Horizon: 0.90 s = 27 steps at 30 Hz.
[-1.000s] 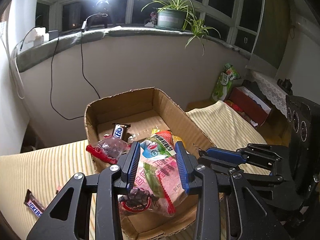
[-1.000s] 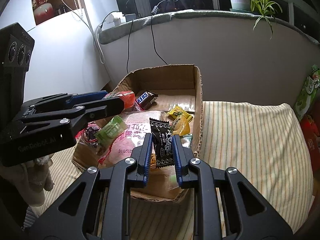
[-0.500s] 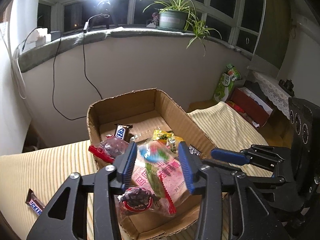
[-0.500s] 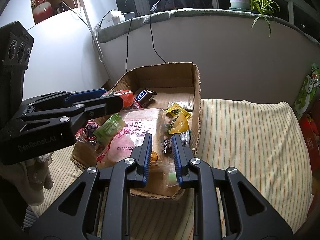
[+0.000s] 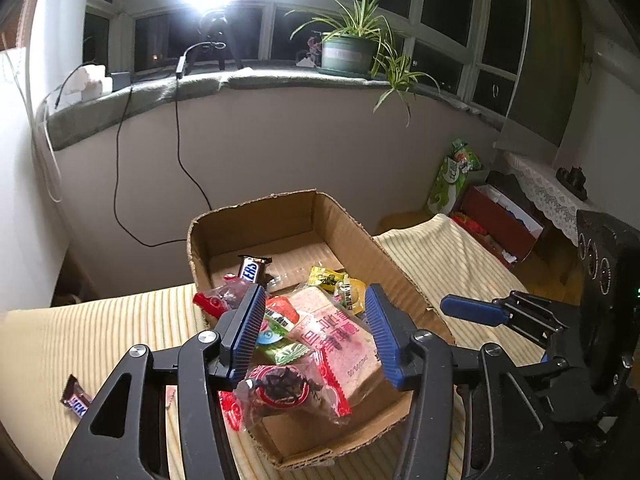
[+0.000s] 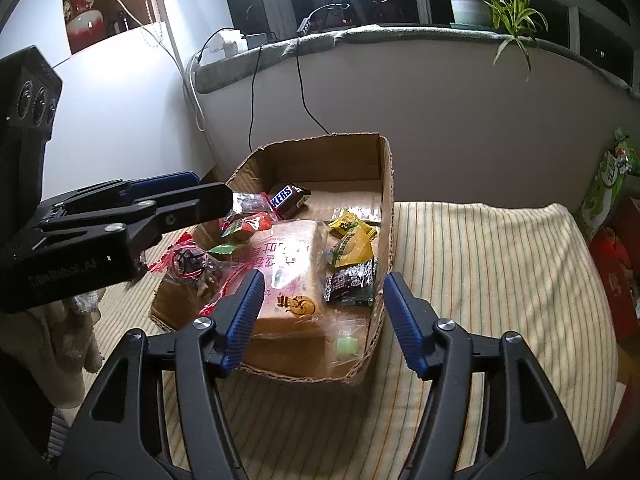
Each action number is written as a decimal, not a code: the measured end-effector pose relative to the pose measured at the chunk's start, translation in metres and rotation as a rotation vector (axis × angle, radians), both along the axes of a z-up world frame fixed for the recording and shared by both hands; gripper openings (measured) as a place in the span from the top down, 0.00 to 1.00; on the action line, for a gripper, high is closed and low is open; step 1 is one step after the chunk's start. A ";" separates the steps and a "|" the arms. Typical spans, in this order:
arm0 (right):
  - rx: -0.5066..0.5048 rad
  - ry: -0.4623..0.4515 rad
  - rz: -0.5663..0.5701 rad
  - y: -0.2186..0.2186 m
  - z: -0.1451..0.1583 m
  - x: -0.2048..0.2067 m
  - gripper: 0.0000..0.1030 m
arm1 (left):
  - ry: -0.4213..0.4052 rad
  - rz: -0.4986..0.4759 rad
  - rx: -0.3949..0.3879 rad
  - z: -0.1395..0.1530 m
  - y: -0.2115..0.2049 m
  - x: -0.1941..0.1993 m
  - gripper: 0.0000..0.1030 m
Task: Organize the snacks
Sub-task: 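Withdraw both open tools from the box toward the Snickers bar and pink candy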
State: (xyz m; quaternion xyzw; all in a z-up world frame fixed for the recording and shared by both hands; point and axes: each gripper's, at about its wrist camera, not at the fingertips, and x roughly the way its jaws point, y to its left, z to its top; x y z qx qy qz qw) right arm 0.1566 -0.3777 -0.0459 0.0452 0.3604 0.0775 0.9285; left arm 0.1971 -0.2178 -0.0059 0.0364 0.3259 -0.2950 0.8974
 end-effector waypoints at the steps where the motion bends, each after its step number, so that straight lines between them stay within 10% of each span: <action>1: 0.004 -0.001 -0.002 0.000 0.000 -0.001 0.37 | -0.002 0.002 -0.002 0.001 0.002 -0.001 0.50; 27: 0.065 -0.031 0.153 0.071 0.011 -0.031 0.30 | -0.048 0.100 -0.036 0.017 0.082 -0.030 0.50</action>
